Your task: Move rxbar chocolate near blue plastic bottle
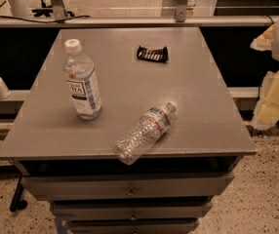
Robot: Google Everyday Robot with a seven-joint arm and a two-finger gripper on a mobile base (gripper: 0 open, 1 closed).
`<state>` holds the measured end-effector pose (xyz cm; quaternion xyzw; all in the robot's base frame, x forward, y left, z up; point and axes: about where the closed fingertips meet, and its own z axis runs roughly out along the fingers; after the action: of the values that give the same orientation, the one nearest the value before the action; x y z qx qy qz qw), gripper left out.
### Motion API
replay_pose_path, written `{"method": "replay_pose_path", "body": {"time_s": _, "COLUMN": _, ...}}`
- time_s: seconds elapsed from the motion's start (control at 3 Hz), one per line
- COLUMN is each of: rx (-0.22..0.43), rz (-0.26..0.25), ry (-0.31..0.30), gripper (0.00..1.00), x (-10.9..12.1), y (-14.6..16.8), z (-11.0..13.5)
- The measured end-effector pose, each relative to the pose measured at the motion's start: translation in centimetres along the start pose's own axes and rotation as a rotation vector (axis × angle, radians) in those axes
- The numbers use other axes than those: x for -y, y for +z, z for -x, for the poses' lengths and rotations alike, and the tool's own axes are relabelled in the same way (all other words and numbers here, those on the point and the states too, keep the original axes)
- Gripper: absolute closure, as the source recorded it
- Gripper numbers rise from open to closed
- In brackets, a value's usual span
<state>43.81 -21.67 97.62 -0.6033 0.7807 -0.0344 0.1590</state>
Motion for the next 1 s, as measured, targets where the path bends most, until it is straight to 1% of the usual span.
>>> {"method": "replay_pose_path", "body": {"time_s": 0.33, "rx": 0.0, "rz": 0.0, "ry": 0.0, "gripper": 0.0, "x": 0.0, "y": 0.0, "z": 0.0}}
{"method": "replay_pose_path", "body": {"time_s": 0.67, "rx": 0.067, "rz": -0.017, "ry": -0.007, "gripper": 0.0, "x": 1.8, "y": 2.1, "z": 2.2}}
{"method": "replay_pose_path", "body": {"time_s": 1.0, "rx": 0.182, "rz": -0.032, "ry": 0.005, "gripper": 0.0, "x": 6.0, "y": 6.0, "z": 6.6}}
